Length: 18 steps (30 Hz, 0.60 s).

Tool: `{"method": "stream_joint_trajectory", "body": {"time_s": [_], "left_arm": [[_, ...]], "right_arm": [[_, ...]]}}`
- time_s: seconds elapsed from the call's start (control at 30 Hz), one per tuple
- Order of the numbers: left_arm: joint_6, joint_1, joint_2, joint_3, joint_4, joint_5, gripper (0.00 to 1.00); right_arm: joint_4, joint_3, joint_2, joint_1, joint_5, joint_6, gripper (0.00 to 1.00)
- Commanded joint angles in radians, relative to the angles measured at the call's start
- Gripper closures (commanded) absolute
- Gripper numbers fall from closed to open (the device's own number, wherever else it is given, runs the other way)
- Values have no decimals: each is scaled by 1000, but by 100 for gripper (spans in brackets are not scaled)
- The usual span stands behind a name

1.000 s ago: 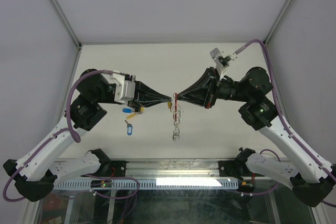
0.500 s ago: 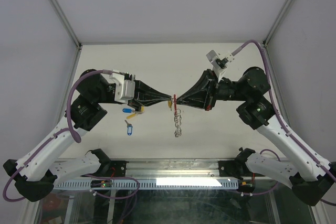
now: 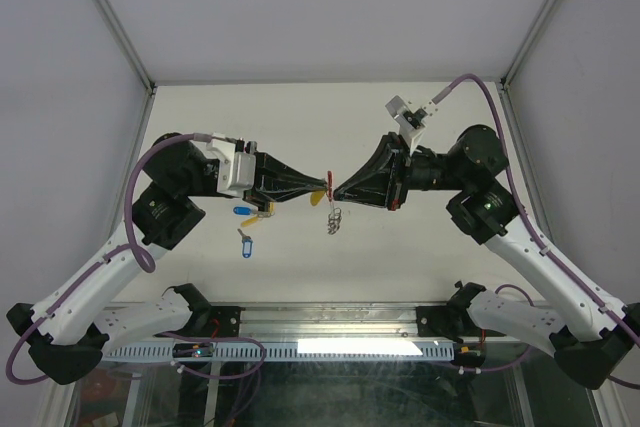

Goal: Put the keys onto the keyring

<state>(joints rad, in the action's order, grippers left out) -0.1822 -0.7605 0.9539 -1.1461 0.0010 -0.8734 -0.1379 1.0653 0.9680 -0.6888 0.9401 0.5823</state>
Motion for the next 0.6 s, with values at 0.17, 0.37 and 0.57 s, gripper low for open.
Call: {"method": "stream_joint_trajectory", "body": {"time_s": [0.17, 0.37, 0.57], "left_arm": [[18, -13, 9, -4, 48, -61, 100], [23, -13, 13, -4, 48, -79, 100], [26, -13, 10, 0, 48, -85, 100]], "right_arm": [[-62, 19, -21, 5, -33, 19, 100], [-67, 14, -26, 5, -53, 24, 100], [-66, 10, -36, 6, -70, 17, 100]]}}
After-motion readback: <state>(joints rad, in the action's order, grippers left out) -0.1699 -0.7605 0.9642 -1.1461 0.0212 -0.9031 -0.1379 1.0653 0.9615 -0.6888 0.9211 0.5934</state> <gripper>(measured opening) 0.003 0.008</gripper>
